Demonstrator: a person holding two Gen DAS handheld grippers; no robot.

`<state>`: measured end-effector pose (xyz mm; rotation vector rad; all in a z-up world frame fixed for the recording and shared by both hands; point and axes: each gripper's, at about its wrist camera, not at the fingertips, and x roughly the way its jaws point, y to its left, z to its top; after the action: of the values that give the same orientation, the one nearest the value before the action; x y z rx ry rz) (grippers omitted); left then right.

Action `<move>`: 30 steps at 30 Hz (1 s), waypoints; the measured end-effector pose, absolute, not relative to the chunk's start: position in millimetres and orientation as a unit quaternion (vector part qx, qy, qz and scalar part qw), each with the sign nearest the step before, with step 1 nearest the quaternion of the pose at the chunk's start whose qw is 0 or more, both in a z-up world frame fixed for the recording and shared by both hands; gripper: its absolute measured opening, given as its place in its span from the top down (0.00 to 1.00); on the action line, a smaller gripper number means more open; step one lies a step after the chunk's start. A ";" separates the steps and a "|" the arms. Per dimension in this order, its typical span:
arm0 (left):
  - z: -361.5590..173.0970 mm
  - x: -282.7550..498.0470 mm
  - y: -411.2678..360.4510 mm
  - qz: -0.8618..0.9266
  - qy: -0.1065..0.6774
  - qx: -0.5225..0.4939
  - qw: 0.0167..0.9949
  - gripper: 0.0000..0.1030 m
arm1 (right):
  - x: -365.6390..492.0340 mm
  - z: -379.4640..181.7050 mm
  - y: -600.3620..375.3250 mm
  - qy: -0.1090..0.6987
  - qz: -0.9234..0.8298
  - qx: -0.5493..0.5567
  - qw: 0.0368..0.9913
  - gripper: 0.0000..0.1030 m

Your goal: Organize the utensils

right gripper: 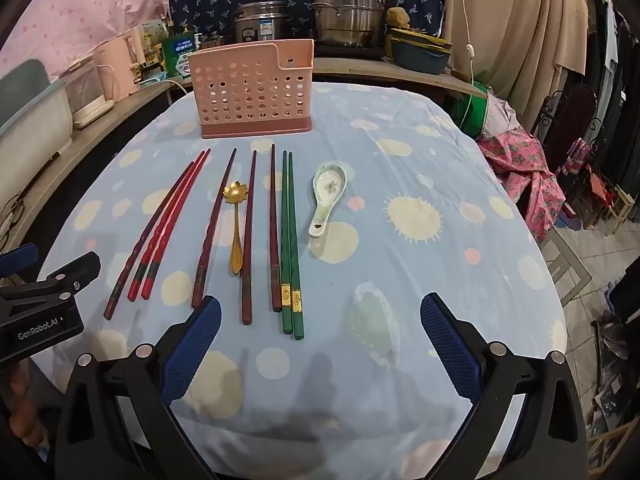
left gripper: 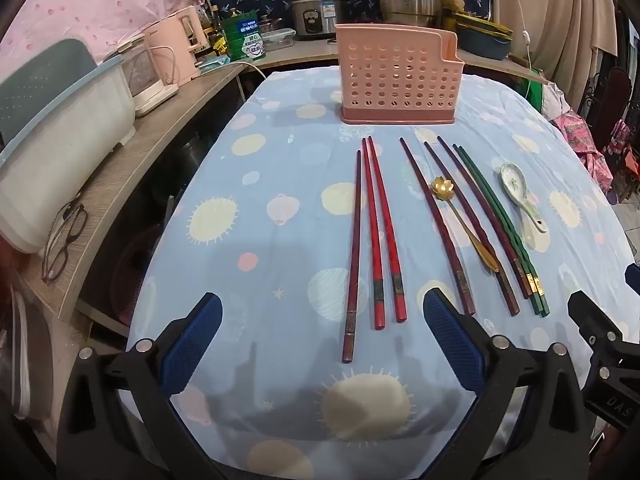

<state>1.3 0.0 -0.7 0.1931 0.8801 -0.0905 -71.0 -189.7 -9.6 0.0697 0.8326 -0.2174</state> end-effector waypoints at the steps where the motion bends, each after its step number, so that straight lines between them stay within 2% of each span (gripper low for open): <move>1: -1.0 2.1 -0.1 -0.043 0.427 0.093 0.899 0.07 | -70.9 -9.9 -189.7 0.403 -0.105 0.034 0.908 0.07; 30: 3.2 -10.6 -0.8 -0.053 0.430 0.089 0.897 0.07 | -72.9 -6.1 -188.7 0.402 -0.105 0.036 0.909 0.07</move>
<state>-10.6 -0.8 3.2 0.1848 0.8911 -0.1099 -72.9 -188.7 -6.1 0.0744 0.8295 -0.2170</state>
